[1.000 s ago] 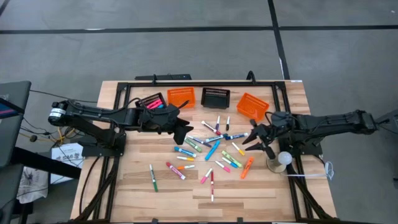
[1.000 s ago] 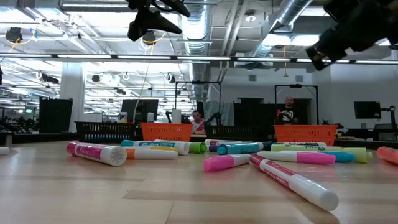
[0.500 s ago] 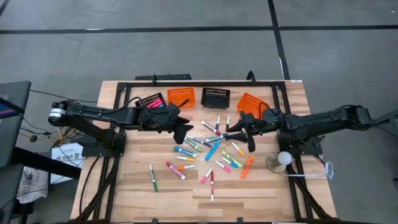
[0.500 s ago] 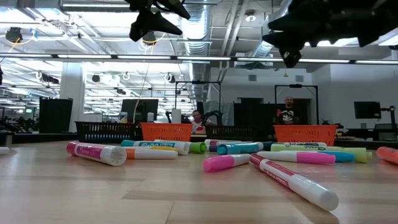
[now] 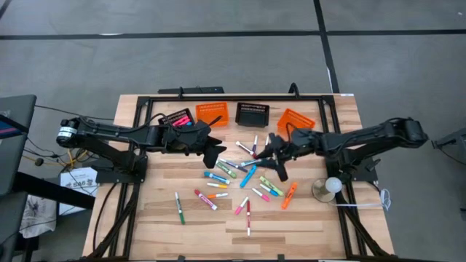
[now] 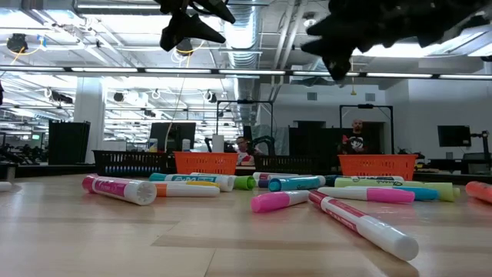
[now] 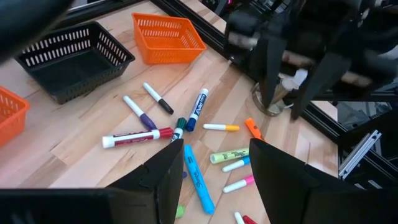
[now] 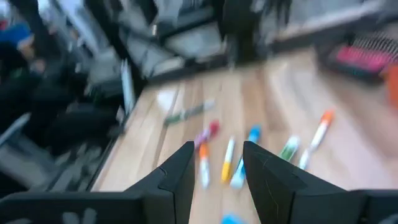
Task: Pick & Place Markers
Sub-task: Put the orange highlighter pen into the left black bin
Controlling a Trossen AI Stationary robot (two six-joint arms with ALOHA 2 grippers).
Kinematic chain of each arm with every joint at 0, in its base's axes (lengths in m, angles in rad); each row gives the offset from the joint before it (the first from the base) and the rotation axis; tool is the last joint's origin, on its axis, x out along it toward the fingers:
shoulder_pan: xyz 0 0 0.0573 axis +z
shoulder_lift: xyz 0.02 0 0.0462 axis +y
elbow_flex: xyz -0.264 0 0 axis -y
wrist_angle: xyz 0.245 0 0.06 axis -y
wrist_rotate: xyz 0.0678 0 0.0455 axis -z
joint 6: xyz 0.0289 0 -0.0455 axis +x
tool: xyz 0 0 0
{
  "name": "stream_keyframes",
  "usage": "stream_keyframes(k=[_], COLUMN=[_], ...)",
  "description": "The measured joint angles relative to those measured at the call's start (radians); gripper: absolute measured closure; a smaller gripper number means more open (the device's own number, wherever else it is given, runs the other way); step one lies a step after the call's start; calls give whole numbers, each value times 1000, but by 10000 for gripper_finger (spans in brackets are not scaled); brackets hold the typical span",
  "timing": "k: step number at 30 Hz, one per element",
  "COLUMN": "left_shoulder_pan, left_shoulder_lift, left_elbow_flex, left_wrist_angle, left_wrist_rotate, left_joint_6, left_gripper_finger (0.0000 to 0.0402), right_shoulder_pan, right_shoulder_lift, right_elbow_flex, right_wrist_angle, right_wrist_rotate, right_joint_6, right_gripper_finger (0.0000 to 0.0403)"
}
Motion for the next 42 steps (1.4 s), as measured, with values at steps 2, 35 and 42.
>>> stream_keyframes(k=[2, 35, 42], left_shoulder_pan=[0, 0, 0], left_shoulder_lift=[0, 0, 0], left_elbow_flex=[0, 0, 0], left_wrist_angle=[0, 1, 1], left_wrist_rotate=[0, 1, 1], left_joint_6=[0, 55, 55], left_gripper_finger=[221, 221, 221], right_shoulder_pan=[21, 398, 391], right_shoulder_lift=[14, 153, 269], right_elbow_flex=[13, 102, 162], right_wrist_angle=[-70, -815, -933], right_wrist_rotate=[-30, 6, 49], right_joint_6=[0, -151, -269], right_gripper_finger=[278, 268, 210])
